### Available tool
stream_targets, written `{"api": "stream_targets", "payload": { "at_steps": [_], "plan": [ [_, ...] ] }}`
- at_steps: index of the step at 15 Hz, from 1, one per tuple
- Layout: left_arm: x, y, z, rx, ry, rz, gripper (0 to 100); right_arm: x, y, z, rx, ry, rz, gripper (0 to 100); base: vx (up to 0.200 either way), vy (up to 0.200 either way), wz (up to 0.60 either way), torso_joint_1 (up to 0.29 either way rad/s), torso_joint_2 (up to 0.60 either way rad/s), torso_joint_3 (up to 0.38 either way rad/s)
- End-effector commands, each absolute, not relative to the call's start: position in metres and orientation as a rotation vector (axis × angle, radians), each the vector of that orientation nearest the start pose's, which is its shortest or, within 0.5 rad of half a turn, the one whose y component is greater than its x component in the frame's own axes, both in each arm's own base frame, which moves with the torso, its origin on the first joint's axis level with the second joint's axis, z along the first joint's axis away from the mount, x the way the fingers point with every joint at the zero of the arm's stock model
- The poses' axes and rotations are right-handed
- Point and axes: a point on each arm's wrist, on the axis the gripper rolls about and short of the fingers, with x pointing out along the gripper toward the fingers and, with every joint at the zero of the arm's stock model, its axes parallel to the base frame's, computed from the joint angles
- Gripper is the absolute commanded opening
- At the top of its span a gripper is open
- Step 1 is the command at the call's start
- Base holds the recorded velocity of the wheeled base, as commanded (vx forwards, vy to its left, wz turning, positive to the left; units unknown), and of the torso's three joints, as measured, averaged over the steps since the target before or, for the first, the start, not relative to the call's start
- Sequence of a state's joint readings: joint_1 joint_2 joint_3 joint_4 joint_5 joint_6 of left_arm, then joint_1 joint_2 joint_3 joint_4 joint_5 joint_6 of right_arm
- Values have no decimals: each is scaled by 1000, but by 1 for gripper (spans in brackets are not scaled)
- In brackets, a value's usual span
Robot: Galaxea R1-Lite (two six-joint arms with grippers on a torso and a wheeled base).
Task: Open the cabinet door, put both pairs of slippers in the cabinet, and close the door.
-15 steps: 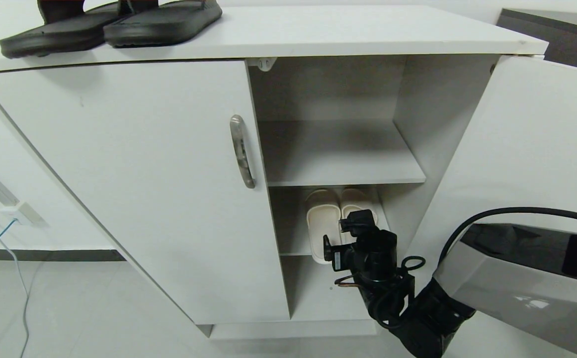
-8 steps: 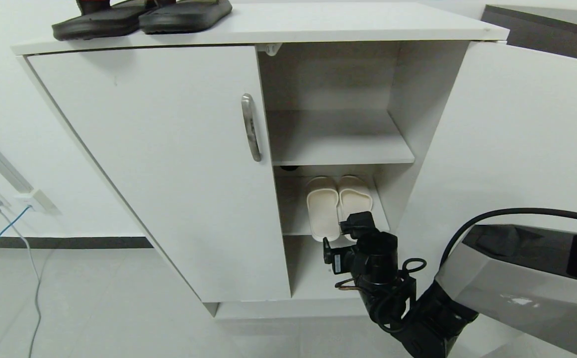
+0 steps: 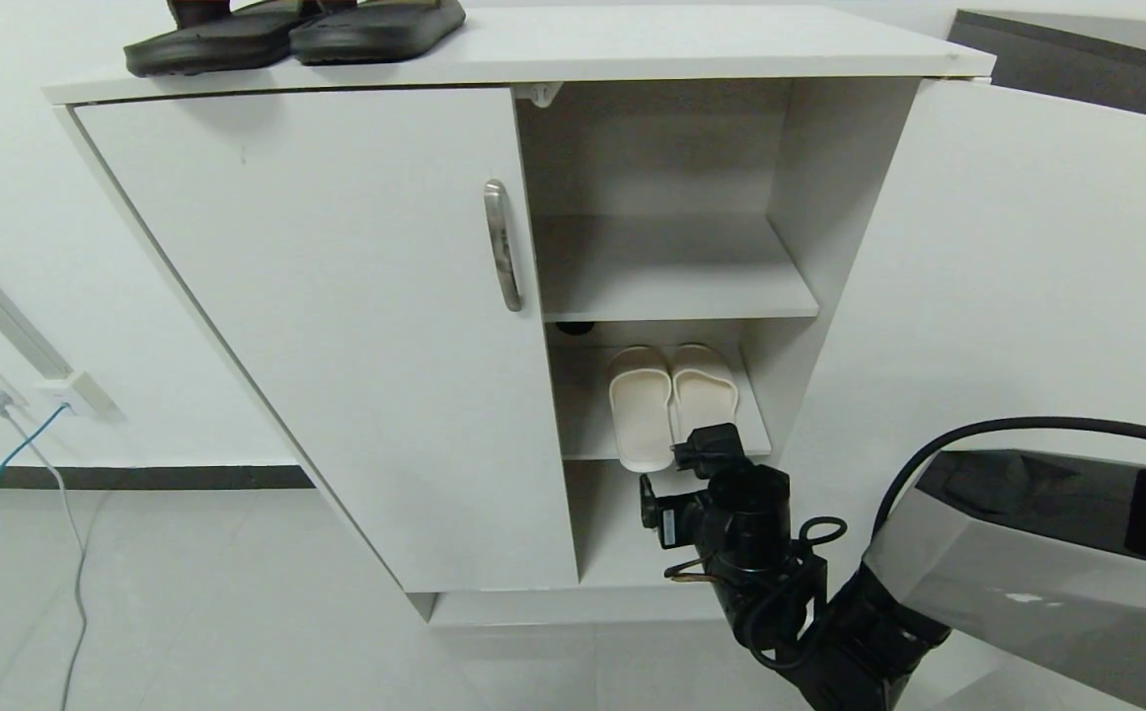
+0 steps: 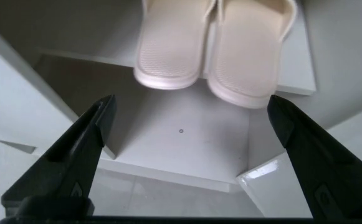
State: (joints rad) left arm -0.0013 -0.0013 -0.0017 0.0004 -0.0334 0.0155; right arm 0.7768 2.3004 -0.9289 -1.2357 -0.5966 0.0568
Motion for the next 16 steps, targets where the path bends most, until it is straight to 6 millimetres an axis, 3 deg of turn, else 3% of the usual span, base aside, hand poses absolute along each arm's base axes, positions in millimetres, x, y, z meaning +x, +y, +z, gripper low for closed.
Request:
{"api": "stream_targets", "payload": {
  "at_steps": [1,7,16],
  "plan": [
    [-23,-1,76,15,-2,-35,0,298,277,52,-33,114,179,100,0,0,0,0,0,0],
    [-23,-1,76,15,-2,-35,0,298,276,50,-33,110,176,100,0,0,0,1,0,13],
    [-23,-1,76,15,-2,-35,0,290,270,47,-38,102,182,100,0,0,0,0,2,186]
  ]
}}
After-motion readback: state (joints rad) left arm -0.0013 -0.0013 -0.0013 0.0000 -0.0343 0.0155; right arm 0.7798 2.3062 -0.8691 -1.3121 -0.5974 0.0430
